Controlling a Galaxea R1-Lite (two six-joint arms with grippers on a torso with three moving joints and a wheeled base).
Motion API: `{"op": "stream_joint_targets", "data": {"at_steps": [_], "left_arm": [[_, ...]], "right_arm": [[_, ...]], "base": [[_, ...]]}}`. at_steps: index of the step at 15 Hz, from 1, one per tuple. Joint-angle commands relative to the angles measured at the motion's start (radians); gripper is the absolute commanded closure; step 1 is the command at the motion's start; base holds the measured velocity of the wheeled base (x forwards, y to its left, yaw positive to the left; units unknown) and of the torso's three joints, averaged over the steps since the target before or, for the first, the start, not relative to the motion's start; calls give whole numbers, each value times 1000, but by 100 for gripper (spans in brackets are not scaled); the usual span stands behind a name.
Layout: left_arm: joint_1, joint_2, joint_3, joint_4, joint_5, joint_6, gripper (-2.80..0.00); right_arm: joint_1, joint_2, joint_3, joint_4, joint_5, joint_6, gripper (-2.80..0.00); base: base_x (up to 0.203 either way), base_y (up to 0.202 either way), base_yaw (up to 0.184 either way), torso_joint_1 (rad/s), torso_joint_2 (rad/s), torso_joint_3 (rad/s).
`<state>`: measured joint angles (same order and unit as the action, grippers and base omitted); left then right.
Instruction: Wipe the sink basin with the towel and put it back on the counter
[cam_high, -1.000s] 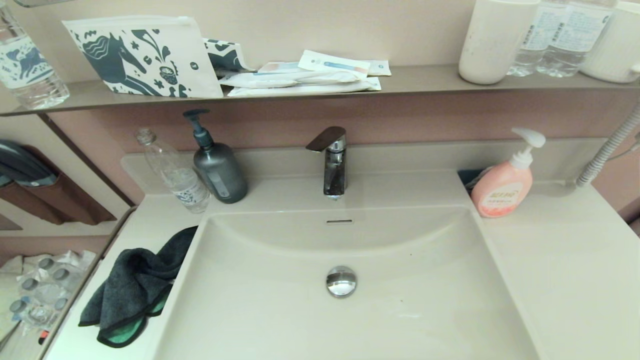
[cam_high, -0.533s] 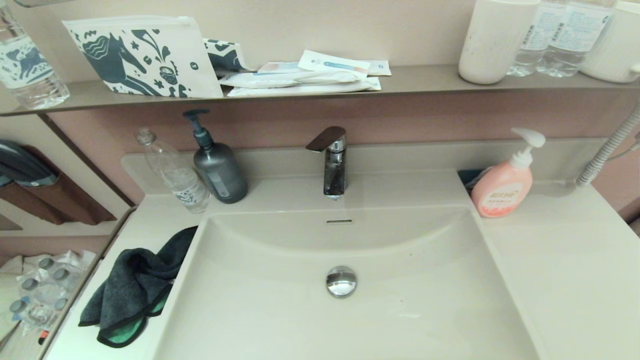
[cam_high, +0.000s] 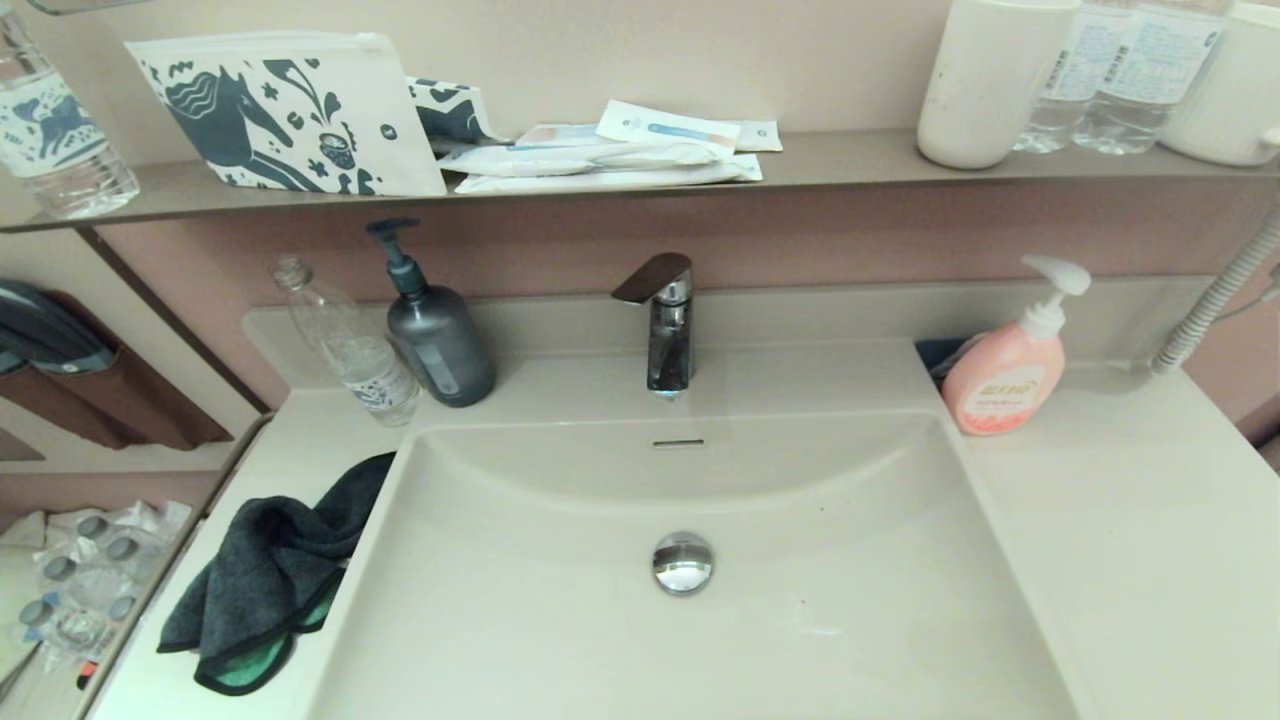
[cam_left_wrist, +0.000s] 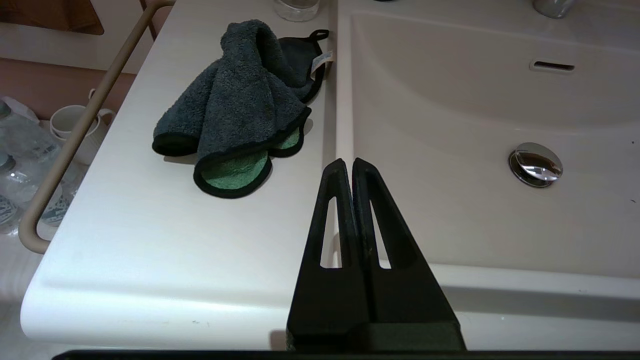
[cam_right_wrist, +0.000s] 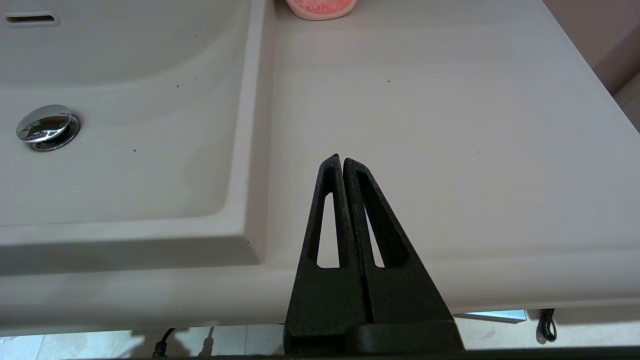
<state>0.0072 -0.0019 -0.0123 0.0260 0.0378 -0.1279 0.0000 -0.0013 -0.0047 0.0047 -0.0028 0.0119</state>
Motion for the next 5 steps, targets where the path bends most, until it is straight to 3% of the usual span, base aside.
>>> {"op": "stream_joint_targets", "data": {"at_steps": [1,5], "left_arm": [[0,2,0,0,1,-1,0],[0,2,0,0,1,-1,0]], "right_arm": [[0,1,0,1,0,0,0],[1,1,0,1,0,0,0]], "base": [[0,0,0,0,0,0],[0,0,0,0,0,0]]}}
